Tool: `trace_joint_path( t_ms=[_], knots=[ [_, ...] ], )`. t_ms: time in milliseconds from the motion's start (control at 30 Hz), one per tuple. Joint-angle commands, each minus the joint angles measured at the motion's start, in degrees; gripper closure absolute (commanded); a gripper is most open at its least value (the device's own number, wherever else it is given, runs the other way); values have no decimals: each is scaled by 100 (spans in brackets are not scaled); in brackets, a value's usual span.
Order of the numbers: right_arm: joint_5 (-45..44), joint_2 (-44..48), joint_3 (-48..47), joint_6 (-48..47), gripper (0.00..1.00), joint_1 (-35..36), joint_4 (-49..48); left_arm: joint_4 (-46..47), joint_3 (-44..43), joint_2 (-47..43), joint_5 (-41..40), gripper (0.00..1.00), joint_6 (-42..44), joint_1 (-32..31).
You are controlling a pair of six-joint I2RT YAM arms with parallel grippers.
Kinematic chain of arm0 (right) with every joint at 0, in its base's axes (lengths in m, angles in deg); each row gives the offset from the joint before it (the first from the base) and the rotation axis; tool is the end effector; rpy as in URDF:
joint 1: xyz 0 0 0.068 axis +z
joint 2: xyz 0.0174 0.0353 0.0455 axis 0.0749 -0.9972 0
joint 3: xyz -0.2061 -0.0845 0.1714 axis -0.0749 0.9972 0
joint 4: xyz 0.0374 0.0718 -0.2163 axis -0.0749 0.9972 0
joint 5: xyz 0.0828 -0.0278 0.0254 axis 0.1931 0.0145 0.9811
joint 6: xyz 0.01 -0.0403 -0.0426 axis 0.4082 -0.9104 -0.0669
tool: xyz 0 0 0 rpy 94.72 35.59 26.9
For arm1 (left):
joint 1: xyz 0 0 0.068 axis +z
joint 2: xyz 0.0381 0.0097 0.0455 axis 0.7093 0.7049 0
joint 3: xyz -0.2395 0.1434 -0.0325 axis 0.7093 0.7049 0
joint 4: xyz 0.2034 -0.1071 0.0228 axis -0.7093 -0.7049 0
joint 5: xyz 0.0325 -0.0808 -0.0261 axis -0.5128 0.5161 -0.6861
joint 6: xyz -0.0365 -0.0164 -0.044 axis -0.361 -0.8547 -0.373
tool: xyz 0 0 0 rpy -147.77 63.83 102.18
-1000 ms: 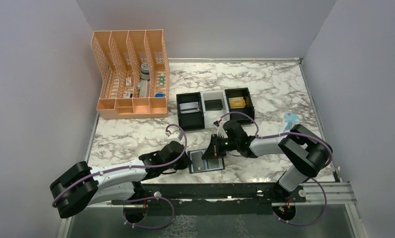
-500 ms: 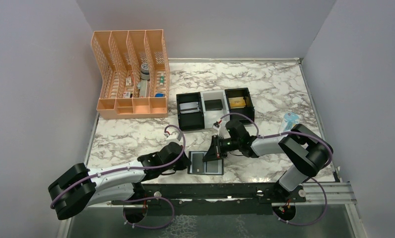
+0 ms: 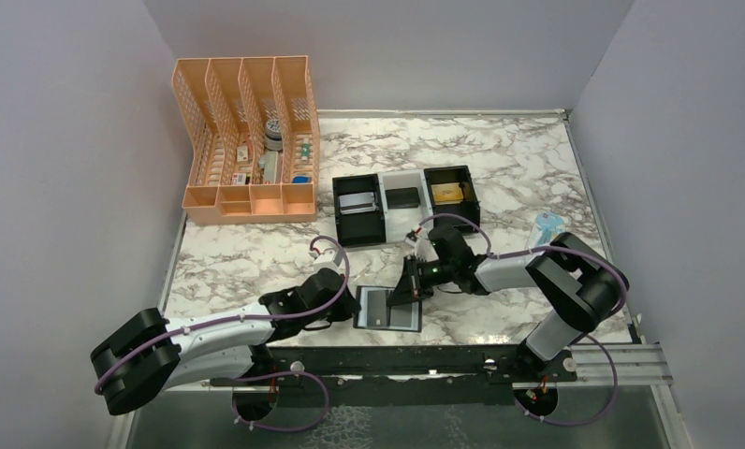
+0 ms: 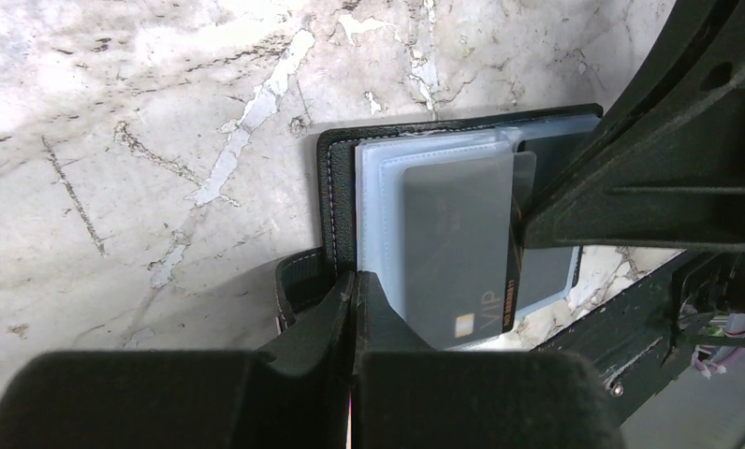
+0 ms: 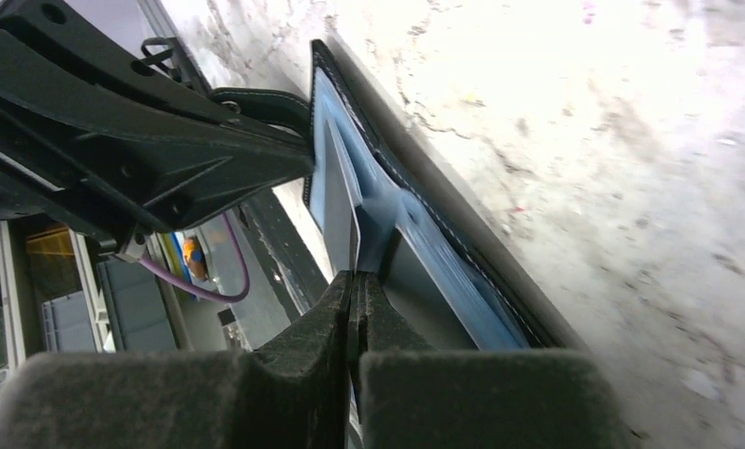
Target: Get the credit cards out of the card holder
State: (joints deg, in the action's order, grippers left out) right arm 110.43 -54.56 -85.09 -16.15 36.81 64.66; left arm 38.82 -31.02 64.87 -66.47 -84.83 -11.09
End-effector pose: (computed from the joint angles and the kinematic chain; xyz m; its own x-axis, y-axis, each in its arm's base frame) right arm 0.1764 0.1915 0.1447 -0.9875 -0.1055 -0.1171 -0.1554 0.5296 0.8339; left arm 0.0923 -0.1284 0.1634 -0.8492 -0.2296 -0.4756 0.1079 0.8062 -0.5817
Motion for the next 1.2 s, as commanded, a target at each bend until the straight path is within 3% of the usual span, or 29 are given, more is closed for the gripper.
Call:
trace_joint_path(
  t_ms=[0, 367, 567, 667, 900, 1167],
  knots=[
    [355, -8, -169, -518, 99, -310, 569, -229, 136, -92, -183, 100, -20, -24],
    [467, -198, -146, -533, 99, -456, 429, -240, 22, -164, -78, 100, 90, -24],
    [390, -318, -281, -588, 99, -454, 435, -428, -254, -507, -116, 59, 233, -97],
    [252, -293, -374, -657, 99, -454, 577, -508, -453, -585, -67, 52, 354, -136],
    [177, -329, -507, -608, 99, -458, 551, -453, -726, -389, -160, 49, 319, -277],
    [94, -396, -429, -605, 99, -456, 480, -181, -813, -283, -586, 21, 21, -279]
  ],
)
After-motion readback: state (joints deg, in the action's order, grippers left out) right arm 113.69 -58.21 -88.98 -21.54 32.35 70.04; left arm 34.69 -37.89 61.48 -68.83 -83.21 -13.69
